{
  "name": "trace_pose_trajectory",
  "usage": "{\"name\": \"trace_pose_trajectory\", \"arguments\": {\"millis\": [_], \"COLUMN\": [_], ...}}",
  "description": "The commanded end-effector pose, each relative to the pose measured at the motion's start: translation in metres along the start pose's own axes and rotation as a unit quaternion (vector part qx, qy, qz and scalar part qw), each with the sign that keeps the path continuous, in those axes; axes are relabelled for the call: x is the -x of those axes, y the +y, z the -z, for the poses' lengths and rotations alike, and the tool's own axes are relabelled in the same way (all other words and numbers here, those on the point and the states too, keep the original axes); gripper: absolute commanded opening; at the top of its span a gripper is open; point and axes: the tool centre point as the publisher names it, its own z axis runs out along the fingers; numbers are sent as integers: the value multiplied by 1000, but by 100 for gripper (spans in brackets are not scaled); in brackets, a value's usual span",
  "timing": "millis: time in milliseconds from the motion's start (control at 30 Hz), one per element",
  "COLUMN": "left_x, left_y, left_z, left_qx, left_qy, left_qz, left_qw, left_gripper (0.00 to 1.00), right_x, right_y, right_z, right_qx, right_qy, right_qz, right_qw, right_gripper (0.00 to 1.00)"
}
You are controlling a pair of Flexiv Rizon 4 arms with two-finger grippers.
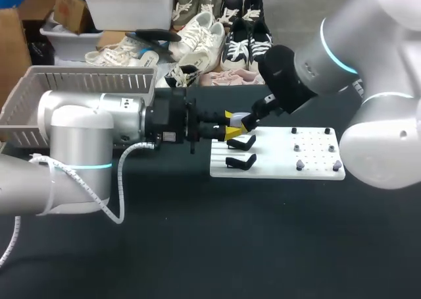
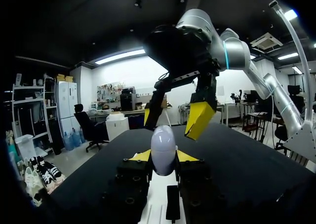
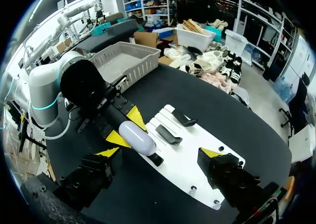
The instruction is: Pick up each earbud case from the left stands, insert the matching earbuds, close the lid, and place the case in the box.
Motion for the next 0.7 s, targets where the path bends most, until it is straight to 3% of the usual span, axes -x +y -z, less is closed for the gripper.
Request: {"name": "trace_pose_trajectory", "arguments": {"millis": [33,700], "left_x": [0,0], "left_y": [-2,-2], "left_z": [0,0], "left_qx": [3,3], "left_qy": [0,0], "left_qz": [-1,-1], "left_qw": [1000,1000], "left_gripper": [0,0], "right_x": [2,4], "right_y": [0,-11], "right_z": [-4,-4], "right_qx": [-6,-11], "right_qy": [3,-5], "right_qz": [-2,-21], "right_qw": [1000,1000], "right_gripper": [100,100]}}
